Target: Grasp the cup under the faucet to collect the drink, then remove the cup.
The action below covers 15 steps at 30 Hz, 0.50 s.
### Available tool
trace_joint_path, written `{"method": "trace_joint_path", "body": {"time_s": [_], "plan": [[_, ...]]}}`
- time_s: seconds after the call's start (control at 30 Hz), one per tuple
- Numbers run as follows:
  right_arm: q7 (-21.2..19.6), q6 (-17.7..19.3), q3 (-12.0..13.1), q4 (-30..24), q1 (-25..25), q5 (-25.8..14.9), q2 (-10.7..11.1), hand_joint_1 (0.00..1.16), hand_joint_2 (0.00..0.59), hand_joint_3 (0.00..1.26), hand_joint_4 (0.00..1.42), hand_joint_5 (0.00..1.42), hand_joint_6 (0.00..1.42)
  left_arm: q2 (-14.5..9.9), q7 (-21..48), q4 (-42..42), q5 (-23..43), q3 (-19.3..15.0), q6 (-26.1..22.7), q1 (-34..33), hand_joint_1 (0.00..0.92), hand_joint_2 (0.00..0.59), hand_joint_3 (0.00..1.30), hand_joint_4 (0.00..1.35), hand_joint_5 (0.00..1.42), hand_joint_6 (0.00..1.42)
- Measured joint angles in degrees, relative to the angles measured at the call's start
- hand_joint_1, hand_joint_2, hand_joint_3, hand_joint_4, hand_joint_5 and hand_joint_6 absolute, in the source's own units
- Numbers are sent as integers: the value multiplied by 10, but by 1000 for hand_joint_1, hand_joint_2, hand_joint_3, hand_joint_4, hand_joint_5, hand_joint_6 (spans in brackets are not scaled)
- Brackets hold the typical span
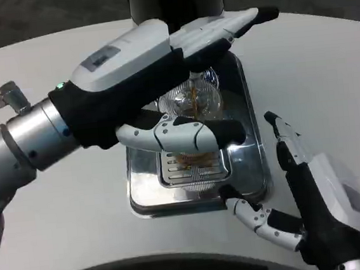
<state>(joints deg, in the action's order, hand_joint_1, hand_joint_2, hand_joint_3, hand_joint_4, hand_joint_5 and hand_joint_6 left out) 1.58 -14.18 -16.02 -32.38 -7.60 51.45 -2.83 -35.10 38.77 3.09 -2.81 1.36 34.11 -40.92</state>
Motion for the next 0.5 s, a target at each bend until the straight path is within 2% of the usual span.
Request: {"method": "trace_joint_path", "body": {"time_s": [0.1,0.2,0.33,0.5], "plan": [[-1,0,2,16,25,-8,4,500,266,0,0,0,112,0,0,0,0,0,0,0,0,157,0,0,33,25],[8,9,20,36,61,-28,37,493,258,0,0,0,122,0,0,0,0,1,1,0,0,157,0,0,33,25],[27,30,51,51,90,-72,92,487,256,0,0,0,138,0,-1,0,0,1,2,0,0,157,0,0,33,25],[34,45,66,63,94,-112,126,484,255,0,0,3,167,0,-3,0,0,1,2,1,0,157,0,0,33,25]]}}
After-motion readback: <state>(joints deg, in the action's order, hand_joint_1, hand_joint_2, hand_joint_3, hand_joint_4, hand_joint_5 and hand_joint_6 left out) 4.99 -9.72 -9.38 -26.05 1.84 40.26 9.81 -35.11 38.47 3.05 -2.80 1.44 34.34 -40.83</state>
